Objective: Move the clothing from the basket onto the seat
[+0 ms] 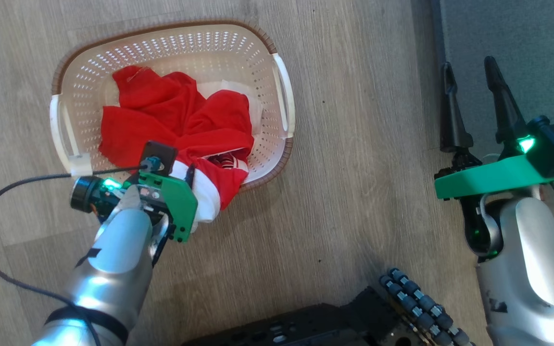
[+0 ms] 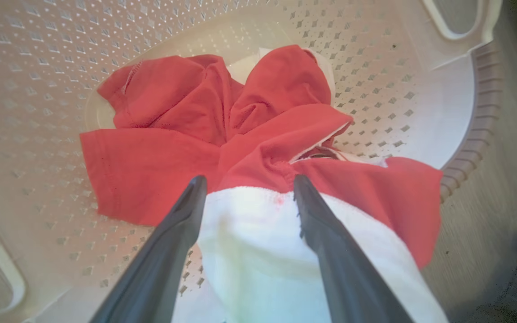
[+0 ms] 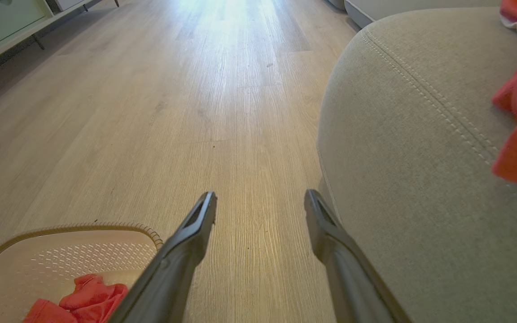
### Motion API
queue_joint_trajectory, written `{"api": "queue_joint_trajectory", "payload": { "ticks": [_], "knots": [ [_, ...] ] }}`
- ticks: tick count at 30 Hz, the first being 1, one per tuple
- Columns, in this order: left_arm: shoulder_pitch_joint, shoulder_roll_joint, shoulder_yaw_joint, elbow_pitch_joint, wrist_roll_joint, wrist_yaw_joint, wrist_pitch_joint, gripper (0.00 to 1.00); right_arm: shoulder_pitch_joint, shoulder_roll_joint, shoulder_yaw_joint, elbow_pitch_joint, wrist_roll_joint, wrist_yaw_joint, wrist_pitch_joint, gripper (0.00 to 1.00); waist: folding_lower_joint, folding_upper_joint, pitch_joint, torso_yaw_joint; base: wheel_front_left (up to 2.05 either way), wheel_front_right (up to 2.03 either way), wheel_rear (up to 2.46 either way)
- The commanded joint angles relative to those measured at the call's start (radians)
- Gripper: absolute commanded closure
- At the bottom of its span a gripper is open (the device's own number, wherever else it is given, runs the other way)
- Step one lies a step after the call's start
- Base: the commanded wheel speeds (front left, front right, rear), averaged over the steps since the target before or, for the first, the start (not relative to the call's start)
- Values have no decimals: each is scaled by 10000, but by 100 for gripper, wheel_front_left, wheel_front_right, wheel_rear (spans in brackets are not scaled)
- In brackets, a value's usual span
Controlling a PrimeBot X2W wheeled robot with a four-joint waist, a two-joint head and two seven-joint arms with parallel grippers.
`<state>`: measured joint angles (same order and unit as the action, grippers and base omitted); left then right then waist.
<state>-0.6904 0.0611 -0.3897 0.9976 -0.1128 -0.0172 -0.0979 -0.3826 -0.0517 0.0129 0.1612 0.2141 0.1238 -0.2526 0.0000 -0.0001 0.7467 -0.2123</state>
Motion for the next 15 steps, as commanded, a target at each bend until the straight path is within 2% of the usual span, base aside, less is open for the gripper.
{"api": "queue_joint_trajectory", "payload": {
  "ticks": [1,15],
  "knots": [
    [4,240,126,35,57,25,12,0,37,14,221,-354,84,69,-91,0,0,1,25,-17,0,0,0],
    [-421,-4,189,932,-853,-636,449,0,22,14,298,-366,229,69,-91,0,0,1,160,-86,0,0,0]
  ]
}}
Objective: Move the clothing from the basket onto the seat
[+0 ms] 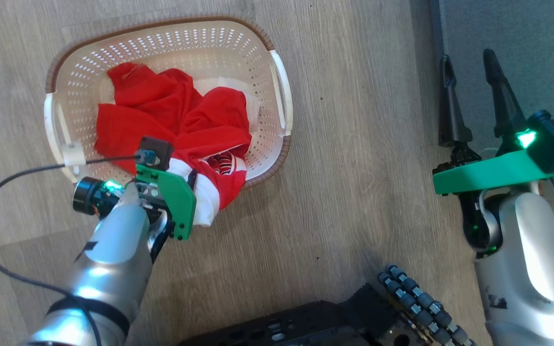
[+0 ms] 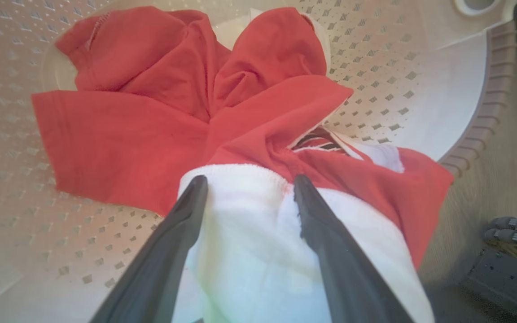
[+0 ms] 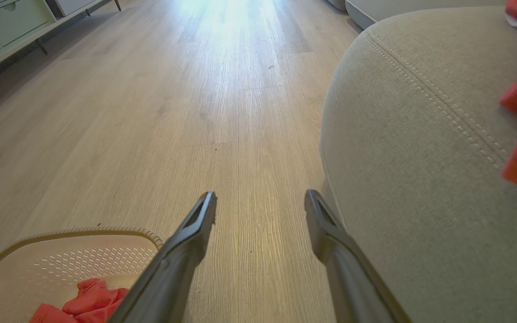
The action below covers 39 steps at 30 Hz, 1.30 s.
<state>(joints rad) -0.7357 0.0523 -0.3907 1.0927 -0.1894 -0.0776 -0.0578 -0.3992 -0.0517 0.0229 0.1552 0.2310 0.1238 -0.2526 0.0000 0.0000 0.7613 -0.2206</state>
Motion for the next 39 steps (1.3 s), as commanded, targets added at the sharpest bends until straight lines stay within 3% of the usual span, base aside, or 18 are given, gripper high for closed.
{"api": "queue_joint_trajectory", "payload": {
  "ticks": [1,14,15,16,17,18,27,39],
  "knots": [
    [-17,73,193,61,-140,-48,131,0,188,14,201,-316,74,69,-91,0,0,0,36,-7,0,0,0],
    [-815,35,-118,970,-291,-197,740,0,54,15,259,-493,149,69,-91,0,0,0,506,-81,0,0,0],
    [-868,33,-137,1034,-314,-220,796,8,46,15,278,-485,151,69,-91,0,0,0,509,-92,0,0,0],
    [-917,31,-160,1077,-331,-240,820,55,37,15,297,-478,163,69,-91,0,0,0,506,-106,0,0,0],
    [-956,28,-203,1118,-338,-266,850,86,25,15,312,-474,174,69,-91,0,0,0,498,-120,0,0,0],
    [-984,24,-240,1160,-362,-298,900,100,12,15,317,-478,180,69,-91,0,0,0,488,-133,0,0,0],
    [-1005,-5,-432,993,-794,-478,346,100,104,15,140,-367,127,69,-91,0,0,0,-64,-52,0,0,0],
    [155,-18,267,156,-2238,-517,-1744,100,850,15,-186,-10,-436,69,-91,0,0,0,-2558,1051,0,0,0]
  ]
}}
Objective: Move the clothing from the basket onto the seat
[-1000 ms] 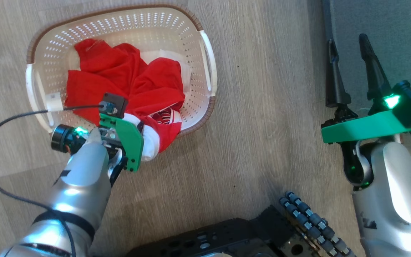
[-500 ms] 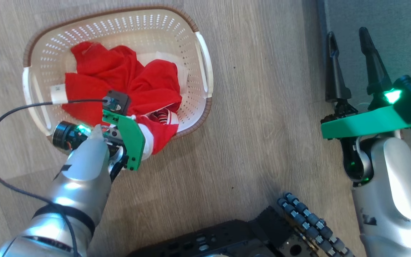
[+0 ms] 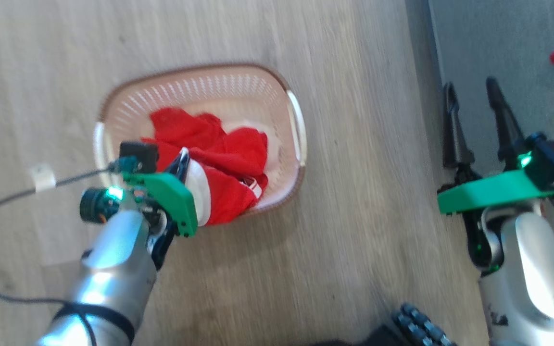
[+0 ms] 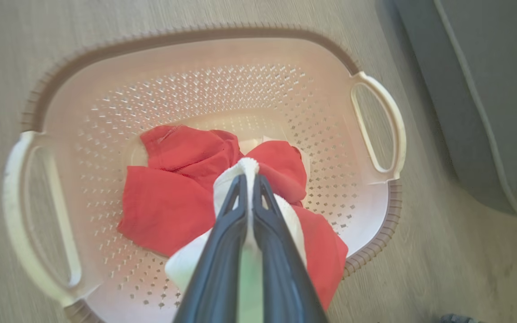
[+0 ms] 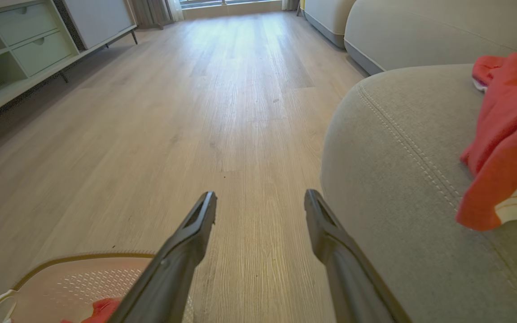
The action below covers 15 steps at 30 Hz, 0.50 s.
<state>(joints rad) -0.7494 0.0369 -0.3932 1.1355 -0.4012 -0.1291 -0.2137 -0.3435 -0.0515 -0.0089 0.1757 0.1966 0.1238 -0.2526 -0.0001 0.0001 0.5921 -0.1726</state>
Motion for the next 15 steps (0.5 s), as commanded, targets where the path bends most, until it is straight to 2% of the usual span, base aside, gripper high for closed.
{"api": "queue_joint_trajectory", "payload": {
  "ticks": [1,4,5,11,12,13,15],
  "knots": [
    [442,136,363,-413,-217,-2,-277,100,384,13,114,-175,-146,69,-91,0,1,-1,-1109,693,0,0,0],
    [1131,213,668,-1188,-420,87,-452,100,729,13,-18,-19,-350,69,-91,0,1,-1,-2039,1159,0,0,0],
    [1131,213,668,-1188,-420,87,-452,100,729,13,-18,-19,-350,69,-91,0,1,-1,-2039,1159,0,0,0],
    [2888,506,1453,-4082,-249,599,-477,100,1311,13,-360,162,-742,69,-91,0,1,-1,-3463,1788,0,0,0],
    [2888,506,1453,-4082,-249,599,-477,100,1311,13,-360,162,-742,69,-91,0,1,-1,-3463,1788,0,0,0],
    [3428,549,1666,-4906,-149,748,-478,100,1478,13,-384,226,-854,69,-92,0,1,-1,-3796,1903,0,0,0],
    [3691,580,1734,-5252,-69,817,-478,100,1562,13,-390,269,-913,69,-92,0,1,-1,-3989,1958,0,0,0]
  ]
}}
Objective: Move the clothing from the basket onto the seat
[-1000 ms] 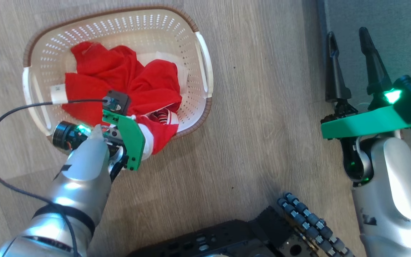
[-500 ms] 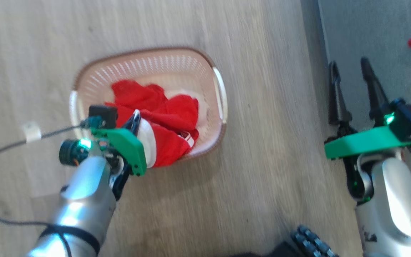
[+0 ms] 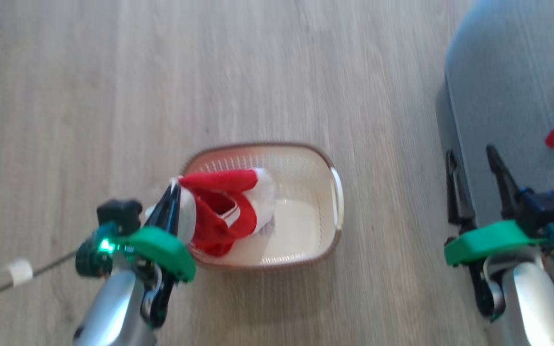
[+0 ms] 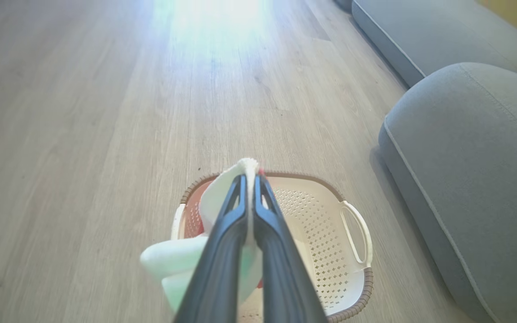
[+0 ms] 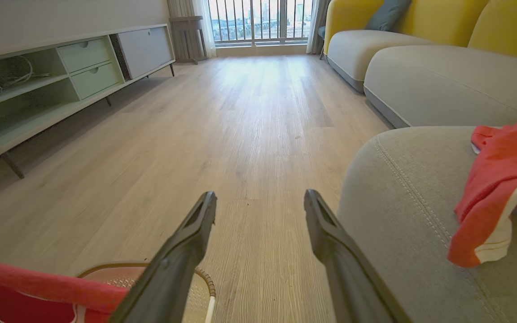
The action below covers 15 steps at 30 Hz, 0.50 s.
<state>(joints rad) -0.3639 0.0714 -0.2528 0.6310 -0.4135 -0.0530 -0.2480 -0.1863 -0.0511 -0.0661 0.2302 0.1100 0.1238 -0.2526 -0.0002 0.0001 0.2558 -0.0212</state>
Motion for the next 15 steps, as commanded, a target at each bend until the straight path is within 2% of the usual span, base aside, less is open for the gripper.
{"api": "queue_joint_trajectory", "payload": {
  "ticks": [1,9,15],
  "knots": [
    [318,281,501,-874,165,179,-135,100,156,9,210,-197,-141,69,-92,0,2,-1,-924,513,0,0,0],
    [1667,384,905,-2484,488,503,-136,100,667,-20,245,46,-305,69,-92,0,2,-1,-1988,592,0,0,0],
    [2308,518,985,-3066,587,695,-132,100,1066,-87,329,140,-262,69,-92,0,2,-1,-2551,579,0,0,0]
  ]
}}
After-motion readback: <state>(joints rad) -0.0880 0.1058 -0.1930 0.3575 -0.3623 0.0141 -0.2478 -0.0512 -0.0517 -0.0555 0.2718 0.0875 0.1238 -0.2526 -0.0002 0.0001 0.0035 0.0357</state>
